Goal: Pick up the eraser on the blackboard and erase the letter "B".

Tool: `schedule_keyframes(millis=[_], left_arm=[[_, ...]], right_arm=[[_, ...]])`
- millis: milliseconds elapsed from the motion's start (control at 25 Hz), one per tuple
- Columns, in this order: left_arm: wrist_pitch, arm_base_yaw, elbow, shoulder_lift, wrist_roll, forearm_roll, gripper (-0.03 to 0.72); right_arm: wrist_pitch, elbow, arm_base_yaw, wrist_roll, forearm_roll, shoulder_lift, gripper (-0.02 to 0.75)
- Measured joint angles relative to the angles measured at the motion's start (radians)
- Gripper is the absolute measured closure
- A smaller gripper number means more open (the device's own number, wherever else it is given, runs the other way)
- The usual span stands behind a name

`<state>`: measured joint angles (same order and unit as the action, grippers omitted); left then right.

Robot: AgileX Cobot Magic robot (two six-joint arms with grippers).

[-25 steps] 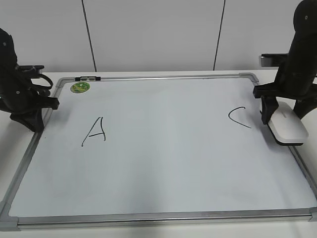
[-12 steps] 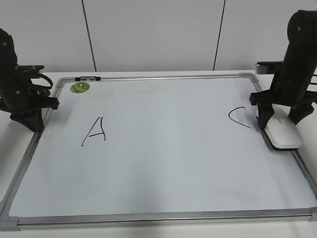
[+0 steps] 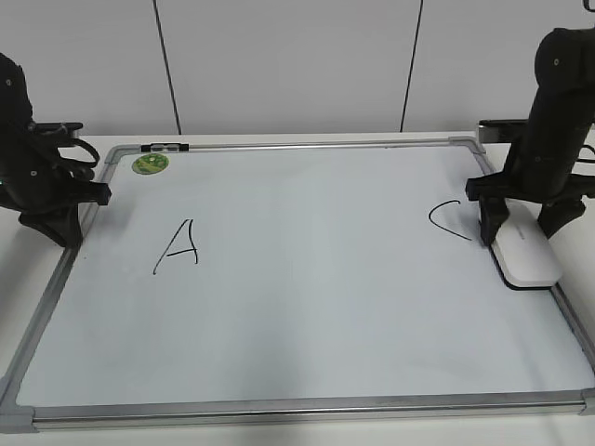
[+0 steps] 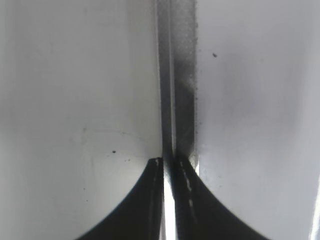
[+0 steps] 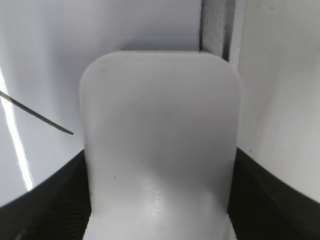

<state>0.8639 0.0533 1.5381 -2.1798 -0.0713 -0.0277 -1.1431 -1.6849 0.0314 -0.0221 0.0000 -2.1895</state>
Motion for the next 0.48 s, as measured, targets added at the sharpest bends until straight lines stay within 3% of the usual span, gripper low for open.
schedule_keyframes(millis=[480], left_arm=[[0.000,0.000,0.000,0.000,0.000,-0.003,0.645]], right_arm=[[-0.060,-0.078,0.000,0.000,-0.014,0.000,0.141]])
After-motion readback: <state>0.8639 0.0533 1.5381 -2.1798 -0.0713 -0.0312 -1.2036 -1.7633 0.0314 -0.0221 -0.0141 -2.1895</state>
